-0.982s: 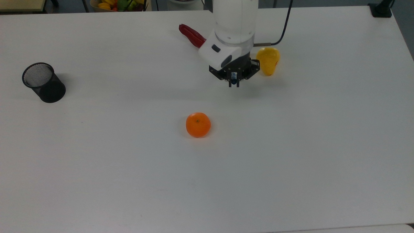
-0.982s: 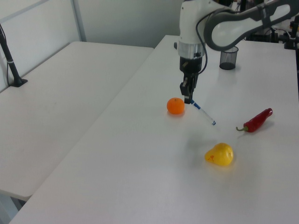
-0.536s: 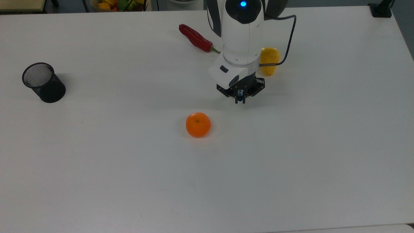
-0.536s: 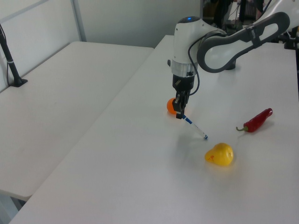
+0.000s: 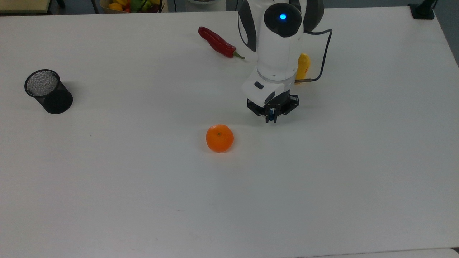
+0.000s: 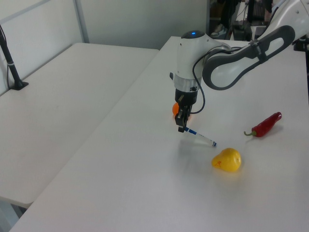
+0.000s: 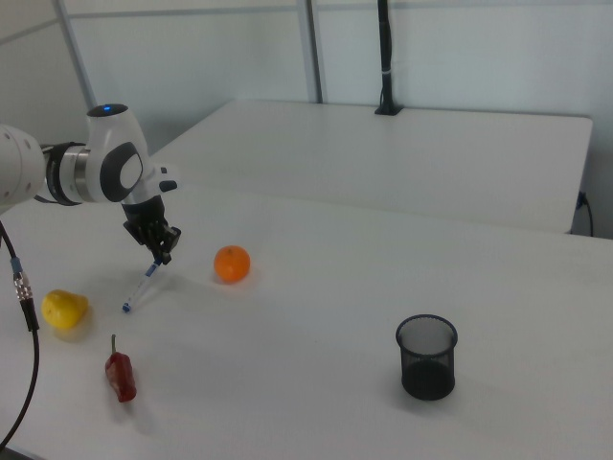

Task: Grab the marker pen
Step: 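Carry the marker toward the orange and lower it to the table, then lay the marker flat beside the orange and open the gripper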

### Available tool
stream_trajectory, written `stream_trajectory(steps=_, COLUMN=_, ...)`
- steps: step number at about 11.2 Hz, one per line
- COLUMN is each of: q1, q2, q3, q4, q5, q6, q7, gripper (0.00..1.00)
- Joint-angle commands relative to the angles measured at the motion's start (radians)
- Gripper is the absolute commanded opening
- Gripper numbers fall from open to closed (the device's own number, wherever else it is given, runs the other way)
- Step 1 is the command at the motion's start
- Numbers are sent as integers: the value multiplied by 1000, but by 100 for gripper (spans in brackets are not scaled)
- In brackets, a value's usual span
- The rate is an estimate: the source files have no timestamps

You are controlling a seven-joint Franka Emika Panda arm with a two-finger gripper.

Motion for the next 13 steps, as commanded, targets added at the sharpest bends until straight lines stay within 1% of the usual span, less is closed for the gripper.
stream_trajectory(steps=1, q1=14, q2=28, q3=-7, q4=-16, q5=-42, q6=50, q7=39, gripper=14)
stream_trajectory(steps=2, q1=14, q2=28, q3=-8, q4=-14, q5=-42, q6=50, q7=42, gripper=23)
stream_trajectory(steps=3, q1=14, q2=28, q3=-8, q4=-14, q5=-42, q6=50, q7=43, gripper=23)
stream_trajectory(steps=4, q1=13, q2=26, q3=-7, q4=-14, q5=-42, q6=50, q7=43, gripper=39)
stream_trajectory(steps=5, q1=11, q2=26, q3=-8, q4=-11, q5=-39, q6=47, q7=47, gripper=61)
stream_trajectory(steps=6, q1=11, q2=26, q3=-8, q4=-10, q5=-42, q6=47, q7=82, gripper=83)
stream_trajectory(steps=7, q1=13, q2=25, q3=-8, q4=-8, q5=-43, q6=47, q7=107, gripper=100)
stream_trajectory(steps=11, q1=8, q2=2, q3=-8, q4=-10, q5=-57, q6=35, q7=108, gripper=100)
stream_trajectory(steps=13, q1=5, q2=-41, q3=-22, q4=-7, q5=-57, q6=-48, q7=105, gripper=100)
